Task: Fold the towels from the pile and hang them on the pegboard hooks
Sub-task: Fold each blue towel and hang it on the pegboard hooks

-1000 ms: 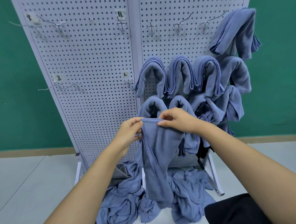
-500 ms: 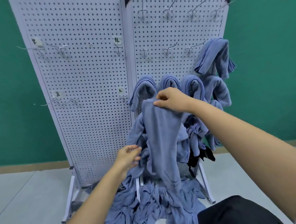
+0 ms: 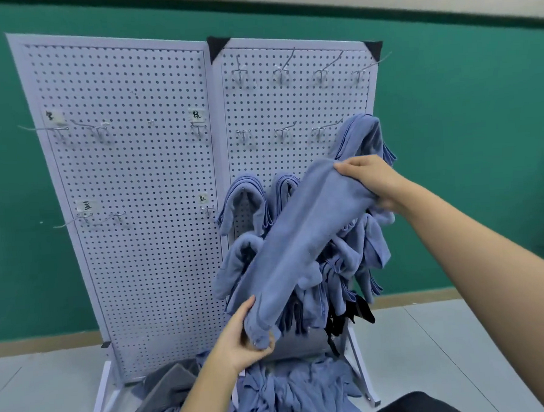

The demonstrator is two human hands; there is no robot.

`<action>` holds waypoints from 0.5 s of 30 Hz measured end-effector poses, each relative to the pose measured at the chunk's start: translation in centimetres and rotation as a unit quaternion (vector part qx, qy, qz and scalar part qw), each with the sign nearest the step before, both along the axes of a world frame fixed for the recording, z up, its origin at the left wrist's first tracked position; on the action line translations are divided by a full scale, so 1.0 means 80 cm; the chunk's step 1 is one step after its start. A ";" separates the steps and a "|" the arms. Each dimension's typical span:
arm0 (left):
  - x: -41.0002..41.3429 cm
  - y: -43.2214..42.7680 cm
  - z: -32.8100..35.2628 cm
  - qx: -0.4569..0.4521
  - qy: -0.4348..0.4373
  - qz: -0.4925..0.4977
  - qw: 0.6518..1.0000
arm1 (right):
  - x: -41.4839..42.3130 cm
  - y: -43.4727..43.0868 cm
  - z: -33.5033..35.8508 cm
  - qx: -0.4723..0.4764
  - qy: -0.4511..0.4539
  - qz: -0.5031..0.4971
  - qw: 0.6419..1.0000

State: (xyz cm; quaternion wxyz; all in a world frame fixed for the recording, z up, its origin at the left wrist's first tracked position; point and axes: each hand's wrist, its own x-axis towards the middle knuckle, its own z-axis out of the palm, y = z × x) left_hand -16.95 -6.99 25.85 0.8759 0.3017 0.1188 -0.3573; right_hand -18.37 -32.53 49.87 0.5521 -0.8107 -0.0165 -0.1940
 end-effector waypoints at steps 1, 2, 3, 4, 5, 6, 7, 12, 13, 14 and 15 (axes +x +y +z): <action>0.003 -0.001 0.002 0.016 -0.009 -0.016 1.000 | -0.001 -0.011 -0.009 0.016 0.009 -0.005 1.000; 0.007 0.000 0.003 0.033 -0.022 -0.028 0.999 | -0.003 -0.021 -0.017 0.025 0.016 -0.011 0.999; 0.011 0.000 0.005 0.043 -0.034 -0.035 0.998 | -0.003 -0.030 -0.025 0.031 0.021 -0.017 0.999; 0.015 0.002 0.009 0.053 -0.046 -0.034 0.997 | -0.002 -0.040 -0.033 0.036 0.026 -0.022 0.999; 0.019 0.004 0.014 0.060 -0.061 -0.025 0.996 | -0.002 -0.050 -0.042 0.043 0.033 -0.028 0.998; 0.022 0.009 0.021 0.079 -0.078 -0.008 0.994 | -0.002 -0.059 -0.050 0.050 0.045 -0.033 0.997; 0.026 0.015 0.029 0.104 -0.096 0.007 0.990 | -0.002 -0.070 -0.058 0.054 0.060 -0.032 0.996; 0.055 0.066 0.073 0.307 -0.244 0.049 0.918 | -0.005 -0.115 -0.097 0.059 0.169 0.024 0.984; 0.060 0.076 0.082 0.350 -0.273 0.057 0.894 | -0.004 -0.119 -0.104 0.056 0.184 0.031 0.981; 0.063 0.084 0.091 0.386 -0.301 0.061 0.870 | -0.002 -0.120 -0.108 0.051 0.190 0.036 0.980; 0.065 0.090 0.102 0.411 -0.328 0.064 0.848 | -0.001 -0.120 -0.111 0.047 0.187 0.041 0.980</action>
